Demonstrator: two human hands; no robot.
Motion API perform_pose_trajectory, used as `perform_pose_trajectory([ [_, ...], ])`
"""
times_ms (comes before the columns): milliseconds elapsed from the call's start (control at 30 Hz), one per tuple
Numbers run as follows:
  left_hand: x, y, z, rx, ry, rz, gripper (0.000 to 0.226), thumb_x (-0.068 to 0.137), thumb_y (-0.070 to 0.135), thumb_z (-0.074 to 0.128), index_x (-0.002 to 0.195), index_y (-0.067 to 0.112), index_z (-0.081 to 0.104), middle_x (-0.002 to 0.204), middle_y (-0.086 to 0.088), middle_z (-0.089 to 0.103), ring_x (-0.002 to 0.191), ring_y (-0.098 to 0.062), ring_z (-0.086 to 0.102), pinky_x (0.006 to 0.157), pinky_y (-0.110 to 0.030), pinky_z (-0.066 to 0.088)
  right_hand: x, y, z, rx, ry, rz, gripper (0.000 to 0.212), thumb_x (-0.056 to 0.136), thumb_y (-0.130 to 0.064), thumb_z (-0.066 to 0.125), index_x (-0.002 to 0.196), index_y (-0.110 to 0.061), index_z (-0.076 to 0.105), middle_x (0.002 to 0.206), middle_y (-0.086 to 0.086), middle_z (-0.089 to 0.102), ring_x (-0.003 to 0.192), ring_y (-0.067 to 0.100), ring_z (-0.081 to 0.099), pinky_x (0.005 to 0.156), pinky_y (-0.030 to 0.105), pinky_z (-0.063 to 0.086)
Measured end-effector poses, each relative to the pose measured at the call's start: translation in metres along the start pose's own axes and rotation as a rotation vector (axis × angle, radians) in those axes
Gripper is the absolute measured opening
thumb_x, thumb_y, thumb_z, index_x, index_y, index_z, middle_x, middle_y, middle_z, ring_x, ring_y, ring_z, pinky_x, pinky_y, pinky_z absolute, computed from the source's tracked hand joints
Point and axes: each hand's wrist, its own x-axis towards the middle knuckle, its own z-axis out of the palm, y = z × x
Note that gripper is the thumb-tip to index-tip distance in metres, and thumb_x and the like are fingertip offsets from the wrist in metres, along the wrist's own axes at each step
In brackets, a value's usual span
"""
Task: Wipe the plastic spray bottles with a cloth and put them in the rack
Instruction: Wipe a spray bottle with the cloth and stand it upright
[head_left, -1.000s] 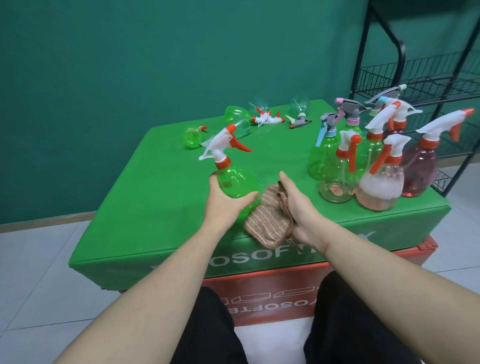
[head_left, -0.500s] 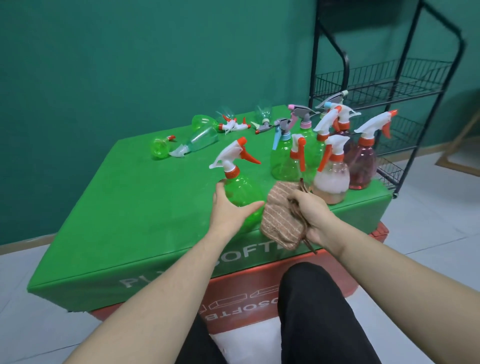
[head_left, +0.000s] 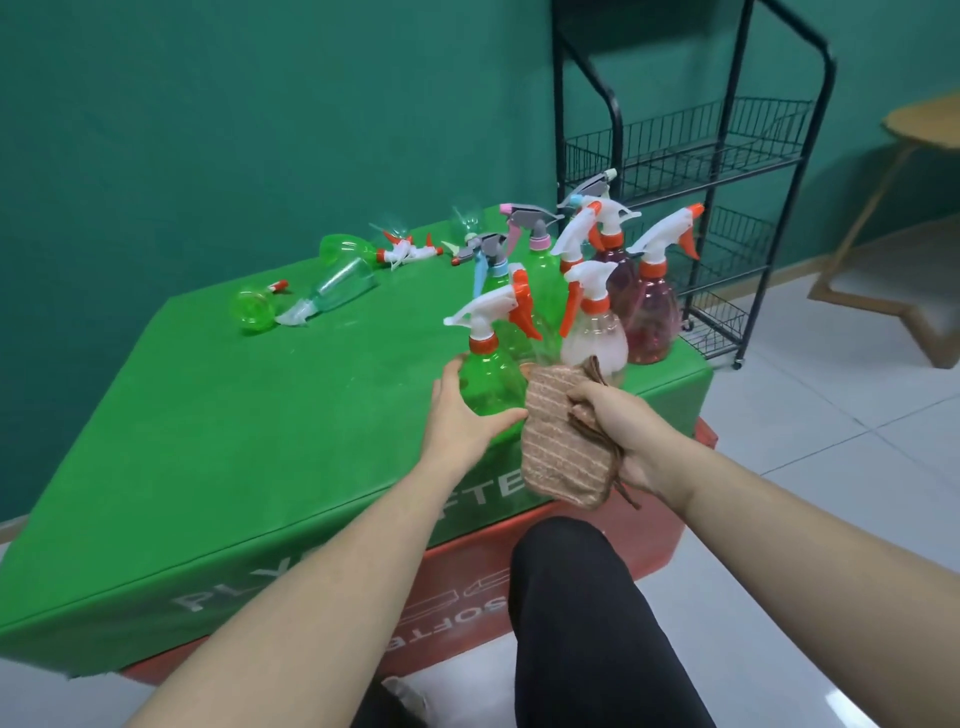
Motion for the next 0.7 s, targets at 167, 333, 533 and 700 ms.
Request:
perform_pose_trajectory([
  [167,0.003,0.002,-0.001,-0.003,-0.038,-0.023,0.108,0.071,0.032,0.092,0.157,0.02,0.026,0.157,-0.004,0.036,0.142,-0.02,0.038,0.117,-0.036,0.029,0.0,0.004,-0.001,-0.004,-0.023,0.003,0.016,0.099,-0.025,0.061,0.104,-0.01,0.064,0.072,0.009,0.072,0.06,0.024,0.069,0.061,0.034,0.058],
  [333,0.009,0.006,-0.004,-0.004,-0.079,-0.039,0.113,0.07,0.03,0.093,0.159,0.021,0.023,0.16,-0.005,0.033,0.146,-0.022,0.034,0.119,-0.039,0.027,-0.006,0.008,0.002,-0.005,-0.014,-0.004,0.012,0.099,-0.021,0.059,0.103,-0.01,0.063,0.074,0.009,0.07,0.063,0.024,0.068,0.068,0.037,0.057],
  [533,0.006,0.005,-0.01,-0.018,-0.1,-0.068,0.125,0.069,0.027,0.094,0.162,0.024,0.011,0.164,-0.008,0.023,0.149,-0.024,0.029,0.121,-0.042,0.025,-0.019,0.01,0.011,-0.005,-0.009,0.011,0.012,0.099,-0.02,0.057,0.1,-0.01,0.062,0.071,0.008,0.069,0.06,0.023,0.066,0.064,0.035,0.056],
  [700,-0.007,0.0,-0.029,-0.028,-0.109,-0.053,0.118,0.072,0.03,0.091,0.162,0.025,0.014,0.165,-0.006,0.02,0.15,-0.023,0.026,0.122,-0.043,0.024,-0.036,0.013,0.023,0.039,-0.032,0.028,0.016,0.1,-0.019,0.055,0.093,-0.008,0.064,0.068,0.009,0.071,0.059,0.023,0.067,0.063,0.034,0.057],
])
